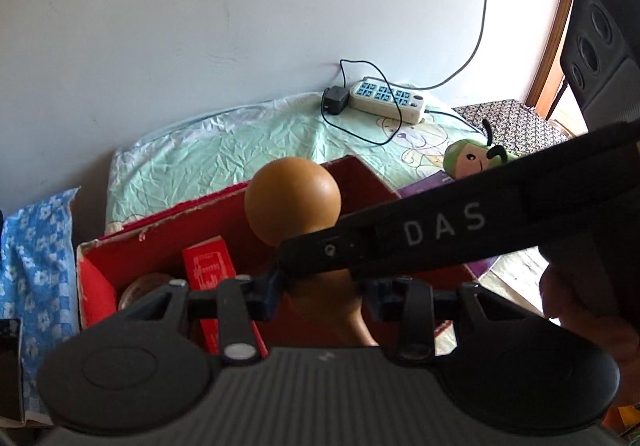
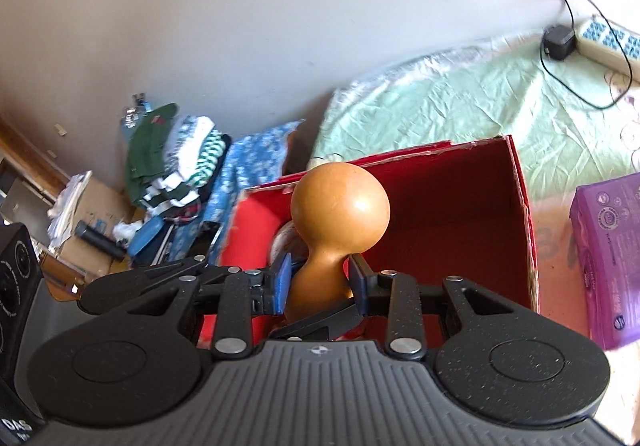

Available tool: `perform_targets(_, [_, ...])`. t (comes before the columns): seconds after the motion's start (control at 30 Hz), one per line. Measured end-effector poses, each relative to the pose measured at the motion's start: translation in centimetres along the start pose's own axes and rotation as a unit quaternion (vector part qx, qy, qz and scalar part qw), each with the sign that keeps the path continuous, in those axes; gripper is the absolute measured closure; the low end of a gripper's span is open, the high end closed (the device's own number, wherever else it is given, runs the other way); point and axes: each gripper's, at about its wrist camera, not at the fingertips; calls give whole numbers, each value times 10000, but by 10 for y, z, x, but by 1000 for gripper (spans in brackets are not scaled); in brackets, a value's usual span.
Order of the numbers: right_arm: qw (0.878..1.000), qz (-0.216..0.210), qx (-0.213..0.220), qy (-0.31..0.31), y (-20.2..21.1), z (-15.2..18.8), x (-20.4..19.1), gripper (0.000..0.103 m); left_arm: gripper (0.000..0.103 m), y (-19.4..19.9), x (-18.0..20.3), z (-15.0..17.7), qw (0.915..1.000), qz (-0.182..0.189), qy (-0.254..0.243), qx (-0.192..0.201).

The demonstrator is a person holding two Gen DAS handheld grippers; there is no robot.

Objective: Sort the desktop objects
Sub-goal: 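Lift the gourd with the right tool over the red box, then lower the gourd into the box and open the right tool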

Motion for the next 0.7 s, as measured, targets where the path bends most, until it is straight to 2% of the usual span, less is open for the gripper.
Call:
perform_targets(0.1, [9997,140,-187,2,-19,-5,5,70,61,-23,-10,5,9996,-12,69,-261])
perform_targets(0.17, [9992,218,-328,41,-29,-3,6,74,61,-37,-14,10,9990,-39,86,-442])
perform_targets(0.2, [9989,241,-410,61,-35,-2,6,94,63,-44,-16,12,9985,-62,86,-529])
perform_targets(0.23, [9984,264,-491,81,-40,-1,5,100,65,-50,-18,14,9980,-90,83,-626])
perform_targets(0.33, [9960,327,-834,45,-58,6,8,101,64,-67,-24,18,9956,-201,93,-911])
perform_targets(0.43, [9945,533,-897,-24,-67,10,14,100,64,-77,-37,24,9936,-273,226,-1069])
perform_targets(0.5, [9939,546,-942,-152,-67,11,20,99,64,-71,-45,29,9933,-219,381,-1066])
perform_targets(0.7, [9883,827,-1281,70,-66,14,22,90,65,-44,-55,32,9951,-81,472,-860])
Point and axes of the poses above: each gripper's, at about its wrist camera, not at the fingertips, and y roughly against the way its jaws point, x to its right, z to its underside, and after that the axes turned 6 degrees about z, right-handed
